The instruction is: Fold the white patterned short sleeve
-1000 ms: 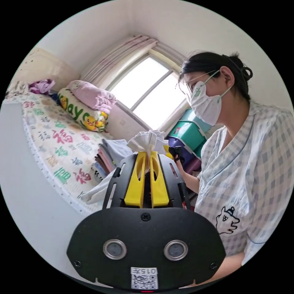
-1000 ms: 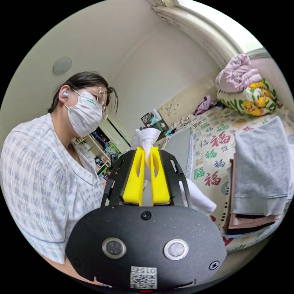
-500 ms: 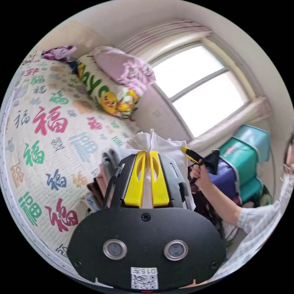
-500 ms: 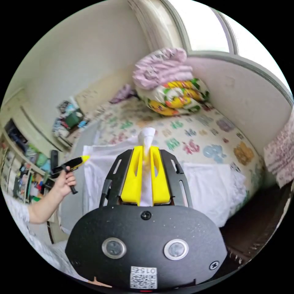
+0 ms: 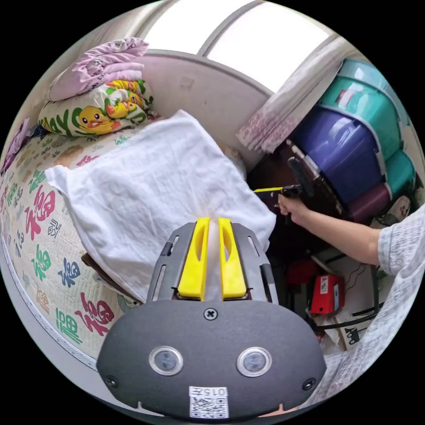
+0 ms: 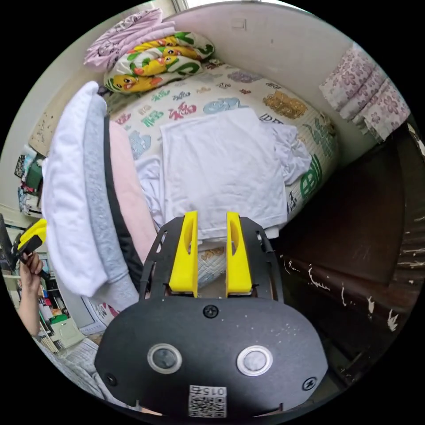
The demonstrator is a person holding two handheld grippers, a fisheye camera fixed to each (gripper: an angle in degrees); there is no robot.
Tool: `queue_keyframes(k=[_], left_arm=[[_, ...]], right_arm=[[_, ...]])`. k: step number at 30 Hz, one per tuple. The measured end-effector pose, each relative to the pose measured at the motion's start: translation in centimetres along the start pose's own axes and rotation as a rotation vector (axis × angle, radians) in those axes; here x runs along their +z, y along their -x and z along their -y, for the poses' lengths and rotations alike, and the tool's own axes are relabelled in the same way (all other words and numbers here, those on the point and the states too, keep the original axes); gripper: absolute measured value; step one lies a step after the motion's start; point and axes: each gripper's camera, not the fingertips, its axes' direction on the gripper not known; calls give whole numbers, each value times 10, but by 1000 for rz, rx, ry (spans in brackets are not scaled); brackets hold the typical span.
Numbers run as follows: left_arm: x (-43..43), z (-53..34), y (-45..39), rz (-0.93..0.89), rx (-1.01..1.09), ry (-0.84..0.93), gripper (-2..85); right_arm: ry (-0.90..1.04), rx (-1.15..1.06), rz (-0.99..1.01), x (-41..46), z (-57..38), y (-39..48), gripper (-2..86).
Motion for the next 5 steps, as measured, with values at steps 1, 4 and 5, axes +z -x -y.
queue_keyframes(k=[1,4,5], left_arm=[[5,0,-2,12,2,0,48],[16,1,-9,41,46,-19,49],[18,2,-9,34,50,-18,49]], right_arm=[[23,-31,-13,12,-4,1,113],[77,-68,27,38,-7,1,128],[108,-67,49,50,-7,1,127]])
